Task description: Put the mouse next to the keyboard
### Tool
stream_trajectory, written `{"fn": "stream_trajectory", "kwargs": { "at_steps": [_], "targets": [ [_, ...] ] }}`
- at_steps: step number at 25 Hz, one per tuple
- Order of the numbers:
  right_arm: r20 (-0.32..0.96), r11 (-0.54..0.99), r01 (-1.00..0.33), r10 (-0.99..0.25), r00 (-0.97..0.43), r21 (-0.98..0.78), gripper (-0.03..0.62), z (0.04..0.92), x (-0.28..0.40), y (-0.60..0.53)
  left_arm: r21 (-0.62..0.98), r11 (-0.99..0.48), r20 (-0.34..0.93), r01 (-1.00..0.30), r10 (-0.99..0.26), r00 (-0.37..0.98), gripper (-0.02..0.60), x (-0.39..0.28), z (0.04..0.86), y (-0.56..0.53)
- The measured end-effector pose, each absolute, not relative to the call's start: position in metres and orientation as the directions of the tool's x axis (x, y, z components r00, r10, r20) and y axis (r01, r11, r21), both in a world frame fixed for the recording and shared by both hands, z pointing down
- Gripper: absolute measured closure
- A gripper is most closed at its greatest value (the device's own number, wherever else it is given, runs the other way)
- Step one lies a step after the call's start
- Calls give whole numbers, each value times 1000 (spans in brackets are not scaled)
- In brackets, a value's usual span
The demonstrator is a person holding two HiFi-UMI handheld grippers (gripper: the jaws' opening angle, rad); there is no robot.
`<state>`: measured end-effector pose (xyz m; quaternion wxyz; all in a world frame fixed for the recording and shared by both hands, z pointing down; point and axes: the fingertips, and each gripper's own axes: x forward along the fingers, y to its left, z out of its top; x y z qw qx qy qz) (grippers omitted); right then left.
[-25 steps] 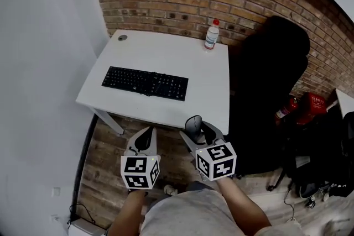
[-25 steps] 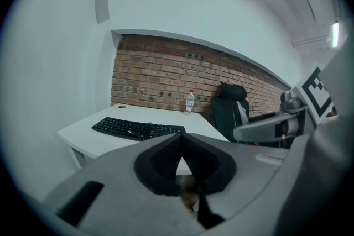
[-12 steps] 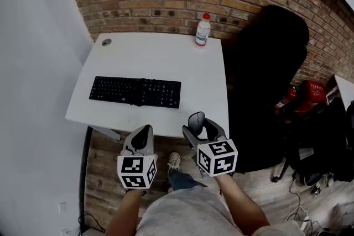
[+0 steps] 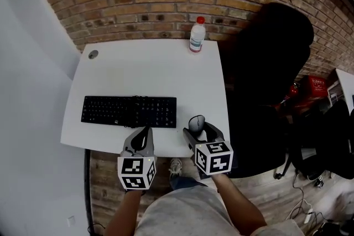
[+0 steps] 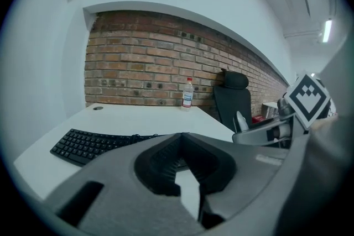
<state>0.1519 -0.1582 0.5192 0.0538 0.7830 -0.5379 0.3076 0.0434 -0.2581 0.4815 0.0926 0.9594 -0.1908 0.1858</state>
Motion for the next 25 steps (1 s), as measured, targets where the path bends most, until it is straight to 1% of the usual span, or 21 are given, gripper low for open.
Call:
{"fn": "stream_trajectory", "kwargs": {
  "at_steps": [7, 12, 20, 25],
  "targets": [
    [611, -500, -824, -749, 258, -266, 295, 546, 194, -175, 108, -925, 429, -363, -286, 857, 588, 88, 493, -287],
    [669, -552, -788, -697, 256, -273, 295, 568, 211, -181, 95, -939, 446, -330, -256, 858, 588, 116, 497, -302],
    [753, -605, -754, -614, 237, -256, 295, 585, 222, -186, 120, -945, 465, -304, -217, 858, 588, 133, 508, -321],
    [790, -644, -731, -560, 251, -225, 295, 592, 224, -193, 152, -955, 467, -256, -159, 870, 588, 138, 513, -334]
  ]
}}
